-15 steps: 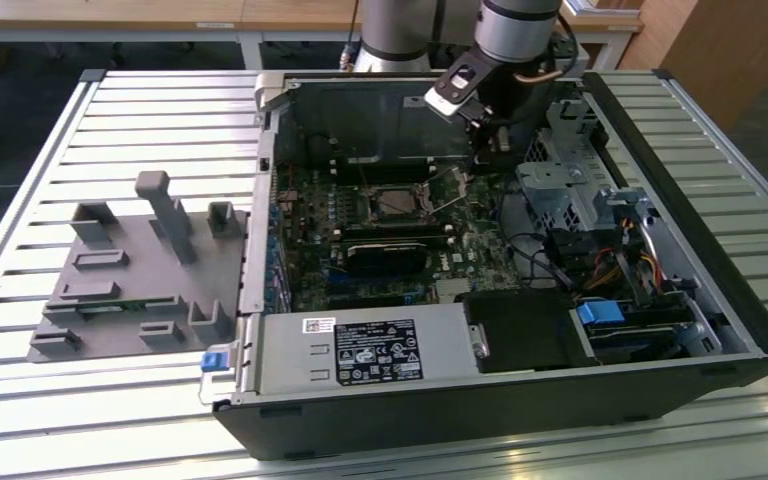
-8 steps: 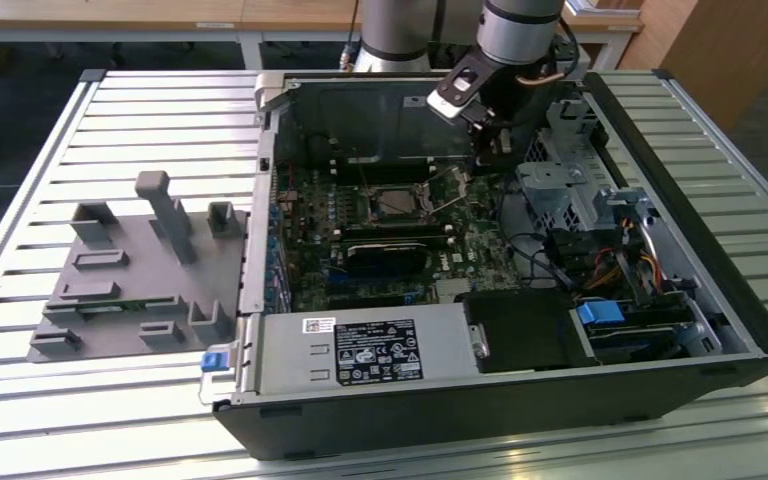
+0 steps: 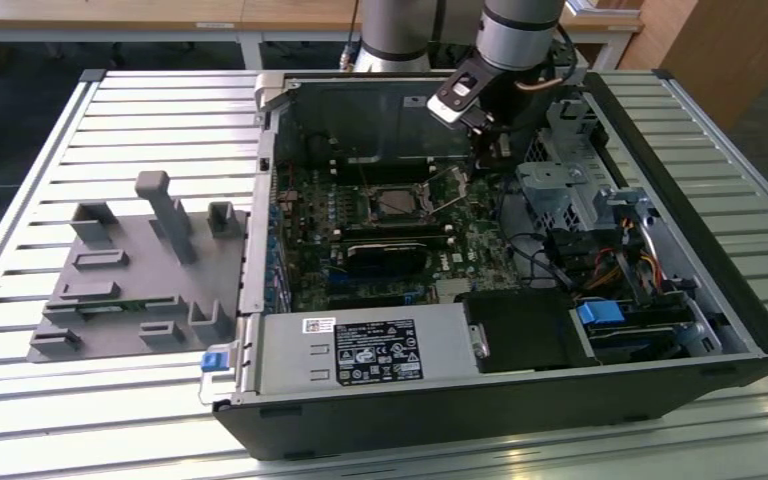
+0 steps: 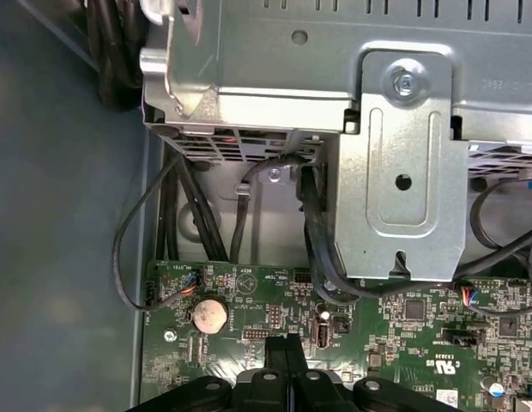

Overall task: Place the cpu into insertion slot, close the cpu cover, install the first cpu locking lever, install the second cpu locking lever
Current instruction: 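Close the cpu cover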

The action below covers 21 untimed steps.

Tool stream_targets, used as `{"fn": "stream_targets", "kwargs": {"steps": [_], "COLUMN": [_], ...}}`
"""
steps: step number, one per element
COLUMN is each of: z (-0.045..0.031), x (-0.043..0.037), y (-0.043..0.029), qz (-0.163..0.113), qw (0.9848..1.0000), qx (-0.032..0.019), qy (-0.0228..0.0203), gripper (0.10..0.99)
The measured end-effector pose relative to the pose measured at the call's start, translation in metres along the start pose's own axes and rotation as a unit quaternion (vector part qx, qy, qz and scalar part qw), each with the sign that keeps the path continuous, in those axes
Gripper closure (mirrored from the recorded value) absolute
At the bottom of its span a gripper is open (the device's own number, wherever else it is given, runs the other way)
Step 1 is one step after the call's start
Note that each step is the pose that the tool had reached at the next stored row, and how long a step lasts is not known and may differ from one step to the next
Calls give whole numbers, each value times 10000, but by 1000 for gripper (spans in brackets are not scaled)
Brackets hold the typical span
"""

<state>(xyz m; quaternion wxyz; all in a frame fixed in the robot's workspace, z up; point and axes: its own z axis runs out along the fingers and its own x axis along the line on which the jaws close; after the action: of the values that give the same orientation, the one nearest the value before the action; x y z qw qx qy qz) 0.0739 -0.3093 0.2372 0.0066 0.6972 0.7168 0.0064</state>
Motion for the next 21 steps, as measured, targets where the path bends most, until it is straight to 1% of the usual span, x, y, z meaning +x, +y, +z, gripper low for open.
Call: {"fn": "stream_targets", "kwargs": {"steps": [2, 5, 12, 21], "z": [19, 23, 23, 23], "x": [1, 1, 4, 12], "y": [0, -8, -98, -186], "qz": [0, -1, -1, -1], "qw": [10000, 10000, 10000, 10000], "qx": [2, 4, 3, 3], "qy": [-6, -12, -10, -11], "gripper": [965, 965, 965, 965]}}
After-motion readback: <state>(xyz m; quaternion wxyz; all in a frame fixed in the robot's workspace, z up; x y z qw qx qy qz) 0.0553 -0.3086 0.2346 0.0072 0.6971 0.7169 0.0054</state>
